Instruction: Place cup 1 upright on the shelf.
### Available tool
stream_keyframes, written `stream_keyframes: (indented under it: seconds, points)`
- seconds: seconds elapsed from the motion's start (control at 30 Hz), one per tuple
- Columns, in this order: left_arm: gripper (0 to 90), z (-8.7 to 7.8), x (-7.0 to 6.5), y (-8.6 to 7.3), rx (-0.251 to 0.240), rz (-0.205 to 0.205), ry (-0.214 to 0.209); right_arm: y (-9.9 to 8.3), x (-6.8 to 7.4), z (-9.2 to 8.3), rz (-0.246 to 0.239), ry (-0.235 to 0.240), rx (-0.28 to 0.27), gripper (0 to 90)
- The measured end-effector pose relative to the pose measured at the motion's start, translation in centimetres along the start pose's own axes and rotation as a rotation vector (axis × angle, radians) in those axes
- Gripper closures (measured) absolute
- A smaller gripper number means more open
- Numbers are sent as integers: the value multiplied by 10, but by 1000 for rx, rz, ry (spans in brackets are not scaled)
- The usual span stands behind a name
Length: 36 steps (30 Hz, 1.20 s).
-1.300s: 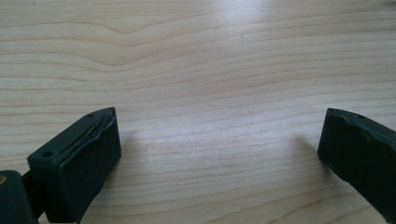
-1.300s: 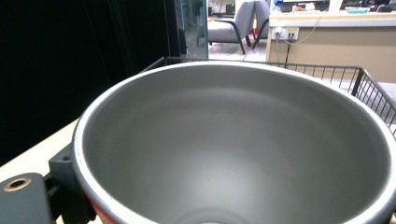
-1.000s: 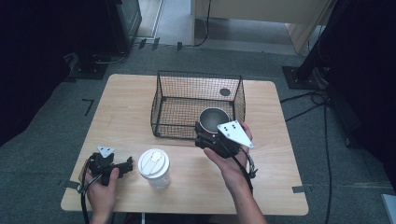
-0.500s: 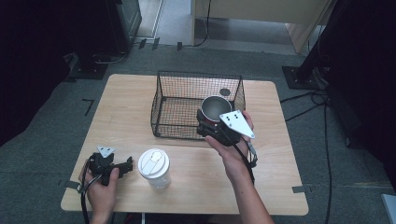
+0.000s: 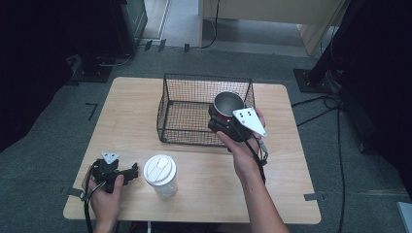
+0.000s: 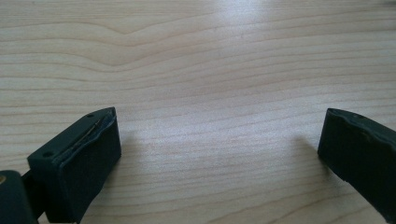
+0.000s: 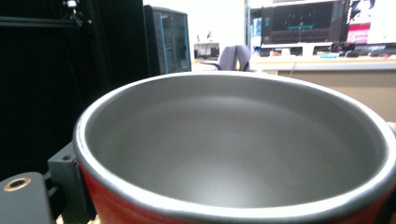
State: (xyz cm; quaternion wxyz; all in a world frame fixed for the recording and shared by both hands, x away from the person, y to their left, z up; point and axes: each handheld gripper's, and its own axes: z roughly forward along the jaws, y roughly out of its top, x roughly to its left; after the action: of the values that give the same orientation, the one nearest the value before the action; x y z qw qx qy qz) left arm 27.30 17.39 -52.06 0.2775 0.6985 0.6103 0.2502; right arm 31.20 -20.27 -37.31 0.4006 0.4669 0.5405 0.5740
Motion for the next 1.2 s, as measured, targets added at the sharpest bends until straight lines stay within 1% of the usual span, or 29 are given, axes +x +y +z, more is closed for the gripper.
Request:
stream_keyframes:
  seconds: [0.03, 0.13, 0.17, 0.2, 0.27, 0.3, 0.33, 0.37, 0.43, 0.53, 0.57, 0.6, 0.83, 0.93, 1.2]
  points:
    - [0, 0, 0, 0, 0, 0, 0, -1, -1, 3, -12, -7, -11, 73]
    - [0, 0, 0, 0, 0, 0, 0, -1, -2, 6, -15, -11, -21, 73]
    - [0, 0, 0, 0, 0, 0, 0, -2, -4, 11, -21, -21, -26, 73]
    - [0, 0, 0, 0, 0, 0, 0, -2, -4, 11, -21, -21, -26, 73]
    - [0, 0, 0, 0, 1, 0, 0, -3, -7, 18, -14, -36, -26, 73]
    - [0, 0, 0, 0, 1, 0, 0, -3, -7, 18, -14, -36, -26, 73]
    - [0, 0, 0, 0, 0, 1, 0, -3, -8, 20, -16, -38, -26, 73]
    - [0, 0, 0, 0, 0, 0, 0, -4, -9, 25, -29, -43, -23, 73]
    - [0, 0, 0, 0, 0, 0, 0, -4, -10, 28, -35, -45, -21, 73]
    - [0, 0, 0, 0, 0, 0, 0, -4, -13, 34, -32, -59, -22, 73]
    - [0, 0, 0, 0, 0, 0, 0, -4, -15, 38, -30, -68, -31, 73]
    - [0, 0, 0, 0, 0, 0, 0, -4, -15, 38, -30, -68, -31, 73]
    - [0, 0, 0, 0, 0, 0, 0, -7, -23, 53, -48, -84, -35, 73]
    - [0, 0, 0, 0, 2, 2, 0, -9, -26, 60, -33, -85, -36, 73]
    - [0, 0, 0, 0, 1, 4, -3, -15, -37, 77, -24, -97, -26, 72]
